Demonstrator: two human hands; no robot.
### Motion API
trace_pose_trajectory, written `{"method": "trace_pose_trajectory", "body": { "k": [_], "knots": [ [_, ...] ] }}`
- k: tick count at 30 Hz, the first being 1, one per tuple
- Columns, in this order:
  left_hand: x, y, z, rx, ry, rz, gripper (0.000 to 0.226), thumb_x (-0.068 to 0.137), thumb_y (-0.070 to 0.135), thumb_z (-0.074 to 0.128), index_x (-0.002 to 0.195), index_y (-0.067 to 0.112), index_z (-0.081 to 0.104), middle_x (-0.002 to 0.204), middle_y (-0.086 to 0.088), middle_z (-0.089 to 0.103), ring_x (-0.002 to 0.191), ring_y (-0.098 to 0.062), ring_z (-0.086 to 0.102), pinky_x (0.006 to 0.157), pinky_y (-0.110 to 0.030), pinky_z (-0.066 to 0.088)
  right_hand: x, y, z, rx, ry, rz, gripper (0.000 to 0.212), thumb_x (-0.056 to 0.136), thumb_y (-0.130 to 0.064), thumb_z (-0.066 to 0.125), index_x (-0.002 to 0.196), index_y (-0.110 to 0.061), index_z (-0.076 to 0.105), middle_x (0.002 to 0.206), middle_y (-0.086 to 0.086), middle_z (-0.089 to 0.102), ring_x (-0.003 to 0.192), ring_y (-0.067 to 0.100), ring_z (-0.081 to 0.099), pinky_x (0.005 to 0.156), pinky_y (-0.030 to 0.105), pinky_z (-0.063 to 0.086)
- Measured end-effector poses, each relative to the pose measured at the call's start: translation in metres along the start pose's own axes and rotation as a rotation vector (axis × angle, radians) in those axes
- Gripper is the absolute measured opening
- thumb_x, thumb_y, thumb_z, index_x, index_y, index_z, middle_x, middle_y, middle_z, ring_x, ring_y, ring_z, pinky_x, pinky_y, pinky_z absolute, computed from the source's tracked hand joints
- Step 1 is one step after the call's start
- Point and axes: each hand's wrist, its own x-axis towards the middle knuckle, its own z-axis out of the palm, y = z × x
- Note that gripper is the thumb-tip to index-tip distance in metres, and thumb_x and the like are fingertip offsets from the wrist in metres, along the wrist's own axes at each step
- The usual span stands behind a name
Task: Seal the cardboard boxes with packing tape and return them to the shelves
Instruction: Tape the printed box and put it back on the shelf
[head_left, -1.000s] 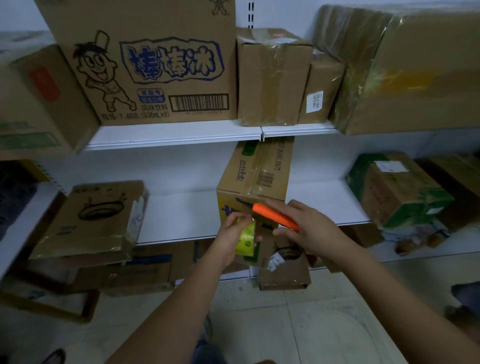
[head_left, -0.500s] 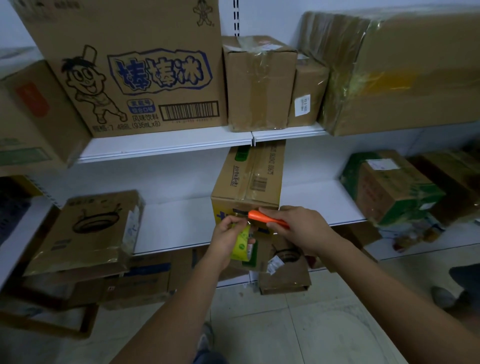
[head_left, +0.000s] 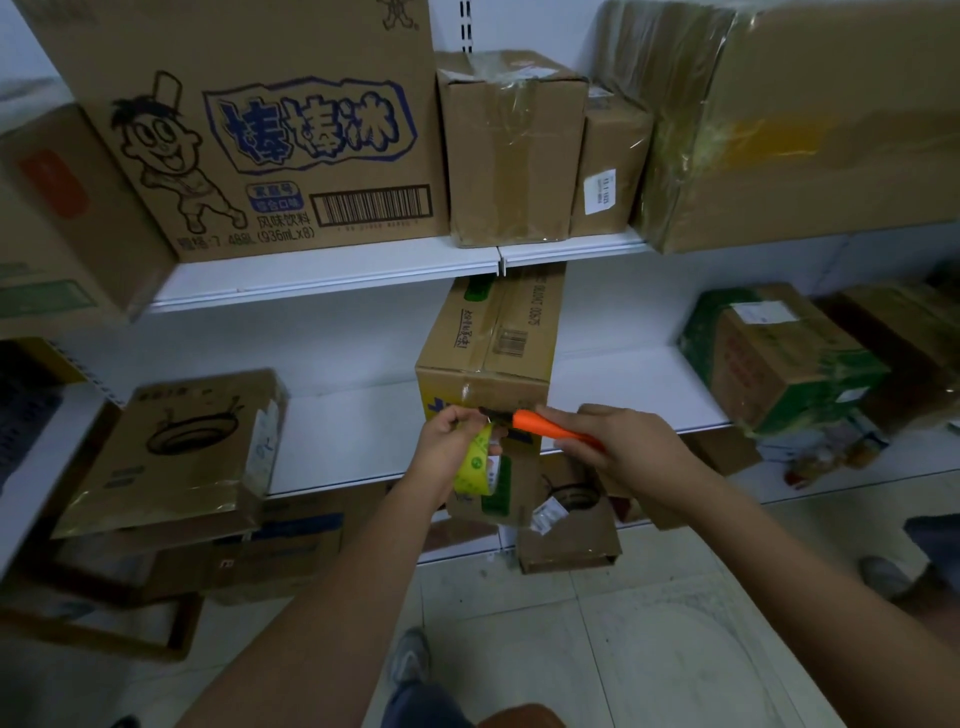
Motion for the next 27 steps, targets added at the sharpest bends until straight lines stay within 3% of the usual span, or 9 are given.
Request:
{"method": "trace_pose_trajectory", "body": {
  "k": [2, 7, 11, 13, 16, 18, 21, 24, 27],
  "knots": [
    [-0.001, -0.001, 0.0, -0.009, -0.001, 0.003, 0.011, 0.098, 0.017, 0.062, 0.102, 0.007, 0.061, 0.09, -0.017, 0.076, 0.068, -0.021, 0.073, 0.056, -0.028, 0.056, 0.016, -0.013, 0.005, 0.007, 0.034, -0.017, 0.05, 0.102, -0.055, 0.034, 0.151, -0.051, 0.026, 0.106, -0.01, 0.059, 0.09, 0.013, 0.058, 0.069, 0.028, 0.044],
    [-0.003, -0.003, -0.002, -0.034, -0.009, -0.002, 0.01, 0.097, 0.018, 0.063, 0.097, 0.008, 0.062, 0.087, -0.015, 0.076, 0.064, -0.02, 0.072, 0.054, -0.026, 0.055, 0.047, -0.023, 0.016, -0.154, 0.022, 0.015, 0.05, 0.102, -0.058, 0.032, 0.151, -0.05, 0.027, 0.126, -0.003, 0.064, 0.108, 0.02, 0.062, 0.079, 0.034, 0.053],
    [-0.001, 0.0, -0.001, 0.003, -0.017, 0.019, 0.011, 0.098, 0.018, 0.063, 0.097, 0.007, 0.063, 0.087, -0.015, 0.076, 0.067, -0.019, 0.073, 0.056, -0.027, 0.055, 0.032, -0.016, 0.009, -0.21, -0.002, 0.061, 0.049, 0.103, -0.055, 0.031, 0.152, -0.048, 0.026, 0.111, -0.001, 0.064, 0.096, 0.019, 0.062, 0.068, 0.03, 0.046],
    [-0.001, -0.004, -0.004, 0.033, 0.017, 0.038, 0.01, 0.098, 0.014, 0.062, 0.094, 0.005, 0.062, 0.089, -0.018, 0.075, 0.068, -0.018, 0.073, 0.055, -0.028, 0.056, 0.024, -0.011, 0.003, -0.235, -0.014, 0.087, 0.05, 0.104, -0.054, 0.03, 0.153, -0.047, 0.025, 0.106, -0.001, 0.062, 0.093, 0.019, 0.061, 0.071, 0.031, 0.05],
    [-0.006, -0.027, -0.019, 0.063, 0.094, 0.002, 0.01, 0.098, 0.013, 0.062, 0.091, 0.007, 0.058, 0.103, -0.021, 0.073, 0.07, -0.022, 0.073, 0.055, -0.03, 0.055, 0.011, 0.0, -0.007, -0.208, -0.012, 0.107, 0.05, 0.104, -0.054, 0.03, 0.153, -0.046, 0.024, 0.095, -0.006, 0.057, 0.086, 0.014, 0.058, 0.069, 0.029, 0.05],
    [-0.011, -0.038, -0.024, 0.042, 0.079, -0.041, 0.01, 0.098, 0.012, 0.061, 0.092, 0.006, 0.057, 0.109, -0.02, 0.072, 0.065, -0.019, 0.072, 0.052, -0.028, 0.054, 0.0, 0.007, -0.013, -0.121, 0.022, 0.088, 0.053, 0.101, -0.057, 0.031, 0.153, -0.046, 0.025, 0.089, -0.012, 0.052, 0.079, 0.009, 0.051, 0.061, 0.023, 0.042],
    [-0.017, -0.035, -0.021, 0.052, 0.012, -0.056, 0.01, 0.098, 0.014, 0.061, 0.098, 0.006, 0.057, 0.105, -0.018, 0.074, 0.058, -0.015, 0.069, 0.049, -0.026, 0.053, 0.001, 0.009, -0.015, 0.034, 0.099, 0.111, 0.063, 0.094, -0.063, 0.025, 0.153, -0.042, 0.029, 0.094, -0.012, 0.051, 0.08, 0.008, 0.05, 0.059, 0.018, 0.034],
    [-0.017, -0.023, -0.017, 0.063, -0.017, -0.019, 0.015, 0.098, 0.02, 0.063, 0.097, 0.007, 0.054, 0.1, -0.013, 0.076, 0.065, -0.021, 0.07, 0.055, -0.03, 0.058, 0.019, 0.002, -0.008, 0.109, 0.216, 0.161, 0.064, 0.095, -0.065, 0.03, 0.153, -0.039, 0.029, 0.103, -0.007, 0.055, 0.089, 0.015, 0.058, 0.069, 0.027, 0.047],
    [-0.018, -0.013, -0.016, 0.113, -0.007, 0.031, 0.018, 0.097, 0.021, 0.063, 0.092, 0.009, 0.052, 0.1, -0.012, 0.076, 0.063, -0.022, 0.07, 0.056, -0.031, 0.059, 0.046, -0.017, 0.001, 0.093, 0.3, 0.196, 0.061, 0.098, -0.061, 0.04, 0.154, -0.042, 0.025, 0.114, -0.003, 0.058, 0.093, 0.02, 0.062, 0.068, 0.031, 0.047]
  ]
}}
